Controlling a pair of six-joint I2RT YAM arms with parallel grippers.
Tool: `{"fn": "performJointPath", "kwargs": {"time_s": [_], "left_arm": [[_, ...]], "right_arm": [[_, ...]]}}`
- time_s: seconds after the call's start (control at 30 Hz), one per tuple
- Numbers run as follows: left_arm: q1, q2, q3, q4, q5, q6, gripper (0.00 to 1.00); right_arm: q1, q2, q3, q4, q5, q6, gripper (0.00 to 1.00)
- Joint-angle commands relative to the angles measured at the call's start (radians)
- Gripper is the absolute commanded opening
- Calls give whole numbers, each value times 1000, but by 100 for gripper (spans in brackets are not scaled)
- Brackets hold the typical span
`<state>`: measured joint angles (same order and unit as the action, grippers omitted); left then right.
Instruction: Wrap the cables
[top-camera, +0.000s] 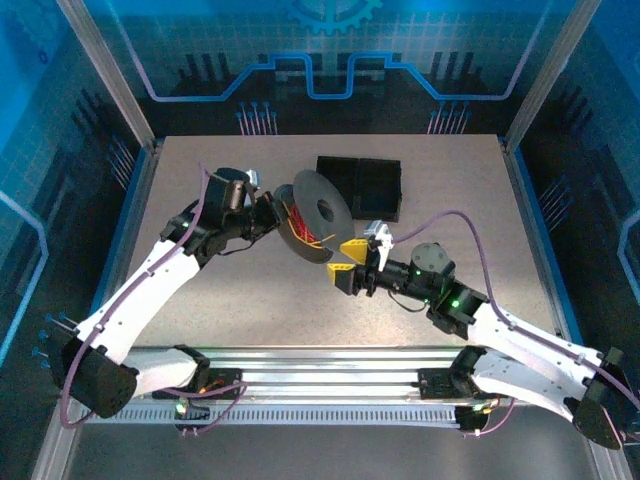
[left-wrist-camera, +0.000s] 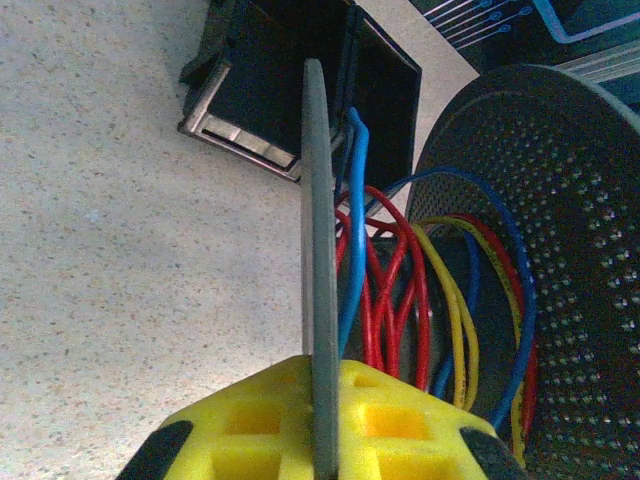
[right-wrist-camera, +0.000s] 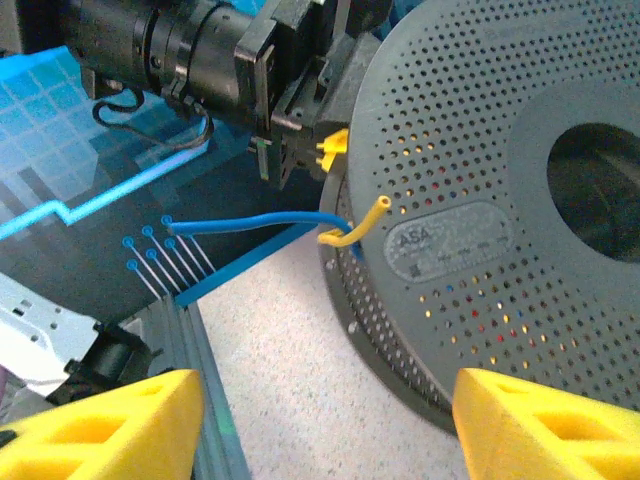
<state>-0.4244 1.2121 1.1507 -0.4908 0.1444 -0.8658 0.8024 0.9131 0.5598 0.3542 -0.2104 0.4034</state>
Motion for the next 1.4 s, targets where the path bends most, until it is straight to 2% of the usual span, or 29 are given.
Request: {"fn": "performJointPath", "kwargs": {"time_s": [0.0,0.17,0.37,0.57,0.73,0.83,0.97,1.1,1.17,1.27,1.37], "left_arm": [[6,-2,-4,113,70,-53,0],[6,-3,-12,120,68,-56,0],[6,2,-17,128,69,-57,0],[6,1,-20,134,72,-59,0],[6,0,-23,138,72,-60,0],[6,-3,-28,140,72,-62,0],[6,-6,-28,141,69,-64,0],[6,-8,-32,151,66,-71,0],[6,-8,-32,150,68,-72,0],[6,-12,-37,156,62,-79,0],[6,-16,-40,162,53,-88,0]], "right_arm": [[-18,33,-23,269,-54,-4,71],[-26,93,-8,362,-101,-23,74],[-26,134,52,339,-90,-46,73],[-31,169,94,316,-64,-55,68],[-41,197,117,310,-87,-34,53],[-45,208,122,310,-102,-22,39],[-46,211,112,310,-104,-12,37],[-44,215,105,316,-104,-4,30],[-44,224,106,319,-111,-1,21],[-44,237,111,315,-115,4,1],[-37,241,109,312,-117,6,0]]}}
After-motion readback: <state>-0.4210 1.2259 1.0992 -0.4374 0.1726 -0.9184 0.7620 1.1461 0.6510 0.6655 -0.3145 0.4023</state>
